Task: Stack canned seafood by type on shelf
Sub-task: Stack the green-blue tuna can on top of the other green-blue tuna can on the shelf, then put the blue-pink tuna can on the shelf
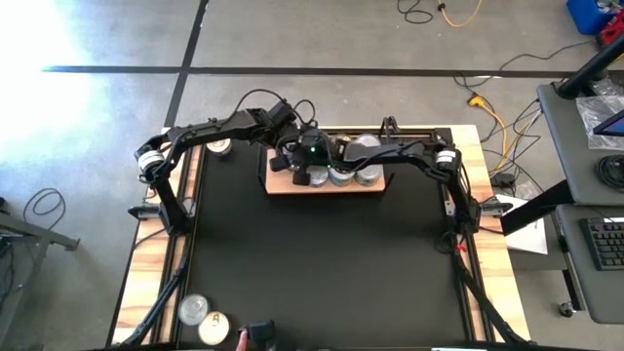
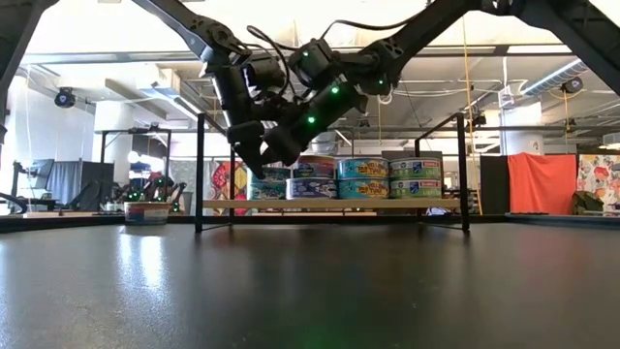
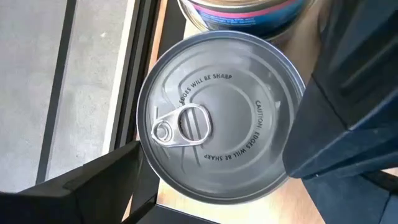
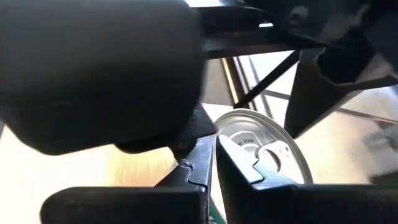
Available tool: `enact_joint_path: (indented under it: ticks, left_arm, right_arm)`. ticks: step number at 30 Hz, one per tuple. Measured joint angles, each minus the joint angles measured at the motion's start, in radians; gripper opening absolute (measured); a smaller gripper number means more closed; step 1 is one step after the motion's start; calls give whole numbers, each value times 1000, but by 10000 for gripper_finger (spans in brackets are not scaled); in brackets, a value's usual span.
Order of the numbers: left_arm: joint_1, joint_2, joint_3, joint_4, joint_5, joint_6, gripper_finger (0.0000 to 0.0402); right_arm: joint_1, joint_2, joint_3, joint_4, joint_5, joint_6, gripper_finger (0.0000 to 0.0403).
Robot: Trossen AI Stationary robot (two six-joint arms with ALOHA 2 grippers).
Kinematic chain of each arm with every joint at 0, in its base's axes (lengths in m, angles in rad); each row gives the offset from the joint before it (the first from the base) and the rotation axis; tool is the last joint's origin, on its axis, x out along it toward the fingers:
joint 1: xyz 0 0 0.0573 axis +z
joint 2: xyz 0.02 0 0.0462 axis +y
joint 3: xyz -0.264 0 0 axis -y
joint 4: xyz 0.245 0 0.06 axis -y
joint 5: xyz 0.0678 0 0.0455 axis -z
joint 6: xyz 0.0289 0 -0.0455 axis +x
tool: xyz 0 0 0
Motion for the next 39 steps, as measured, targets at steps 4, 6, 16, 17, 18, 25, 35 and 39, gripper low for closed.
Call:
enact_joint_path:
  ticks: [4, 6, 16, 17, 18, 25, 35, 39]
  left_arm:
    - [0, 0, 0, -9, 2, 0, 398]
    - [0, 0, 0, -13, 2, 0, 398]
    - [-2, 0, 7, -47, -1, 13, 398]
    - [-2, 0, 10, -52, -3, 14, 398]
    - [-2, -2, 14, -57, -2, 14, 398]
    - [-4, -44, 61, -92, 1, -2, 398]
    - [-51, -162, 162, -339, 58, -149, 398]
    - [-155, -281, 135, -357, 78, -235, 393]
  right_arm:
    - [24, -2, -1, 8, 100, 6, 17]
    - [30, -2, -1, 8, 160, 13, 17]
    - [29, -2, -1, -1, 312, 75, 17]
    - [29, -2, -1, -4, 310, 80, 17]
    - [29, -2, -1, -10, 299, 80, 17]
    - [29, -1, -1, -66, 244, 112, 17]
    - [44, -21, 0, -36, 243, 118, 18]
    - [60, -69, 22, -6, 243, 126, 18]
